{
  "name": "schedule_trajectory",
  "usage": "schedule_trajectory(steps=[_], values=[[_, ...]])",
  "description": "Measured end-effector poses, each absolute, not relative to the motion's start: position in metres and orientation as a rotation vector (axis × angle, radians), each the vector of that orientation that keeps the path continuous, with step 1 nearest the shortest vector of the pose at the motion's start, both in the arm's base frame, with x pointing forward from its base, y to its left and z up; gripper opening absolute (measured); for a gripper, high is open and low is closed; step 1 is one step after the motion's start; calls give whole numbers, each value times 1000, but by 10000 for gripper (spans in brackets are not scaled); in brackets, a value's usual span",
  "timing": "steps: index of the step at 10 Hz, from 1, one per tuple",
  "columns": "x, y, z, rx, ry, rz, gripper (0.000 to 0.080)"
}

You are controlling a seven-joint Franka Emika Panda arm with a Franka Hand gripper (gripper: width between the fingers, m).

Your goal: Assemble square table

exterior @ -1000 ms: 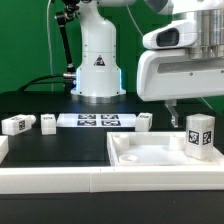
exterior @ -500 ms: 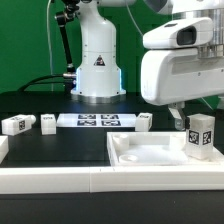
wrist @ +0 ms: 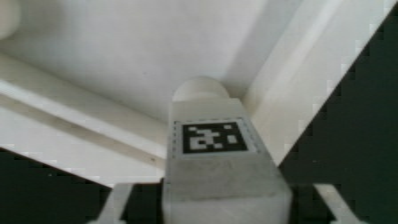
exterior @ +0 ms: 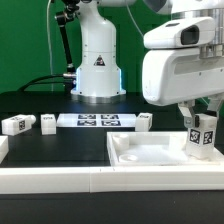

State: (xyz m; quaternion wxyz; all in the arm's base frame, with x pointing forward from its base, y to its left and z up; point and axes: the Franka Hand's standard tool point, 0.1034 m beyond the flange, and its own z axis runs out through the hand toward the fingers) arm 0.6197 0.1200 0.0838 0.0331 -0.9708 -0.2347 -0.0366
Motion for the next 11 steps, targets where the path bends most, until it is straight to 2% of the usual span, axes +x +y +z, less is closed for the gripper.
schedule_trajectory(steps=[2, 4, 11], values=[[620, 120, 84, -2991, -697, -112, 290], [620, 119, 83, -3046, -259, -116, 290], [620, 117, 82, -2921, 806, -82, 291]])
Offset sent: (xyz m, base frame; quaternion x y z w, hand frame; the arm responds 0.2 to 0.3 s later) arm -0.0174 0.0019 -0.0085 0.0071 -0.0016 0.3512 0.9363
